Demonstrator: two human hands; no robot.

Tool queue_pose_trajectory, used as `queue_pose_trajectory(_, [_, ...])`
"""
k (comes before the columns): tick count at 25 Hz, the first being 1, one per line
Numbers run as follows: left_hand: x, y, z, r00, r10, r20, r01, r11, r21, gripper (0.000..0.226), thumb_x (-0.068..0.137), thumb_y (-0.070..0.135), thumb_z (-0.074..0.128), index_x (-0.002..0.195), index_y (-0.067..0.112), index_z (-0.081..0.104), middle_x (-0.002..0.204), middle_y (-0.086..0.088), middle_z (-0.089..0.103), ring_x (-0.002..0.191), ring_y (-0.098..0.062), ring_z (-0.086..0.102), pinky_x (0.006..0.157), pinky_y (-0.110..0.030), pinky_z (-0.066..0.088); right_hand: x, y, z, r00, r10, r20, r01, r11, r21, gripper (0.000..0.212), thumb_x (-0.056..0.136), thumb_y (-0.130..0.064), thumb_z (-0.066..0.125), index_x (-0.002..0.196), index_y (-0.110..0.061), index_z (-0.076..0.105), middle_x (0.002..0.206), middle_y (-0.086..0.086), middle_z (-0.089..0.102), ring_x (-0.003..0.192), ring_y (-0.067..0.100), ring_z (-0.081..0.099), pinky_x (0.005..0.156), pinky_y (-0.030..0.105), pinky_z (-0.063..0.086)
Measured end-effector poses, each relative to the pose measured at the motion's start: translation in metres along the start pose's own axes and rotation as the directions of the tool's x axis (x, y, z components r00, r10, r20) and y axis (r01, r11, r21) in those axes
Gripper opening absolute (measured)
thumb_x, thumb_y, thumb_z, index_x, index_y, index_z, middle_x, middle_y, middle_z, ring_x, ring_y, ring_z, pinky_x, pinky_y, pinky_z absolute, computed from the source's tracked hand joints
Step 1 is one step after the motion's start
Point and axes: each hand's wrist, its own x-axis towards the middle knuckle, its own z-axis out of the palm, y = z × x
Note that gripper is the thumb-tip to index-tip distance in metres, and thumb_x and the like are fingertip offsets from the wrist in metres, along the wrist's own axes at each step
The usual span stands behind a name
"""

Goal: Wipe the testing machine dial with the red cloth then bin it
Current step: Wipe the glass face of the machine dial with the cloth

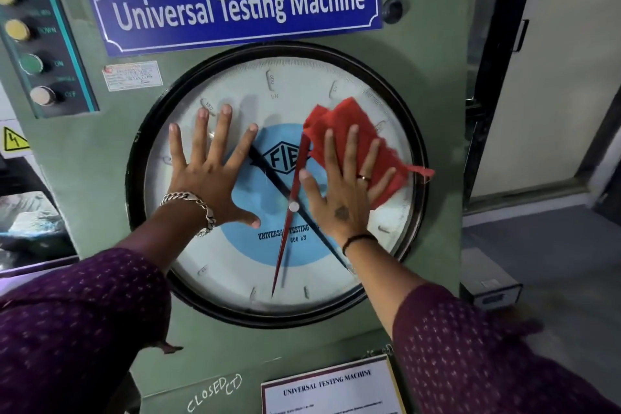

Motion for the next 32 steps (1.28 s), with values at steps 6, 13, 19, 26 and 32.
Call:
queue_pose_trajectory(6, [-0.001,0.000,0.002,1.000,0.000,-0.006,0.000,1.000,-0.004,0.185,0.024,0.102,0.076,0.175,0.033,-0.004,0.182,-0.014,-0.018,0.164,-0.048,-0.017,0.122,-0.083,-0.006,-0.033,0.037,-0.006,0.999,0.012,0.038,-0.013,1.000,0.026,0.085,0.100,-0.089,0.013,0.174,-0.050,0.008,0.189,-0.008,-0.002,0.174,0.038,-0.004,0.127,0.086,0.004])
queue_pose_trajectory(13, [-0.009,-0.002,0.003,0.998,-0.050,-0.028,0.049,0.998,-0.040,0.183,0.025,0.098,0.079,0.175,0.032,-0.004,0.184,-0.010,-0.011,0.167,-0.043,-0.009,0.124,-0.080,-0.003,0.022,0.018,-0.006,0.799,-0.597,0.064,0.594,0.770,-0.234,0.082,0.101,-0.086,0.028,0.176,-0.052,0.018,0.190,-0.013,0.005,0.176,0.036,-0.003,0.126,0.086,0.007])
queue_pose_trajectory(19, [-0.026,0.007,0.019,0.976,-0.218,-0.015,0.212,0.960,-0.181,0.179,0.029,0.101,0.072,0.175,0.032,-0.005,0.184,-0.007,-0.012,0.168,-0.037,-0.012,0.126,-0.075,-0.009,0.083,-0.002,-0.022,0.888,-0.456,-0.060,0.436,0.877,-0.203,0.083,0.101,-0.086,0.030,0.175,-0.055,0.010,0.190,-0.012,0.001,0.175,0.038,0.007,0.131,0.076,-0.009])
queue_pose_trajectory(26, [-0.048,0.020,0.033,0.923,-0.384,0.028,0.371,0.868,-0.331,0.166,0.042,0.110,0.056,0.175,0.032,-0.005,0.182,-0.006,-0.020,0.166,-0.036,-0.020,0.126,-0.068,-0.018,0.070,0.046,-0.035,0.569,-0.807,0.158,0.804,0.507,-0.310,0.085,0.099,-0.086,0.044,0.174,-0.057,0.017,0.189,-0.016,0.011,0.176,0.032,0.007,0.131,0.080,0.004])
queue_pose_trajectory(32, [-0.048,0.020,0.031,0.921,-0.389,0.036,0.377,0.861,-0.340,0.167,0.041,0.109,0.059,0.175,0.033,-0.008,0.183,-0.004,-0.020,0.166,-0.035,-0.020,0.126,-0.067,-0.018,0.095,-0.033,-0.019,0.613,-0.783,0.104,0.779,0.577,-0.245,0.087,0.099,-0.086,0.038,0.176,-0.051,0.019,0.190,-0.012,0.009,0.176,0.035,0.004,0.130,0.082,0.000])
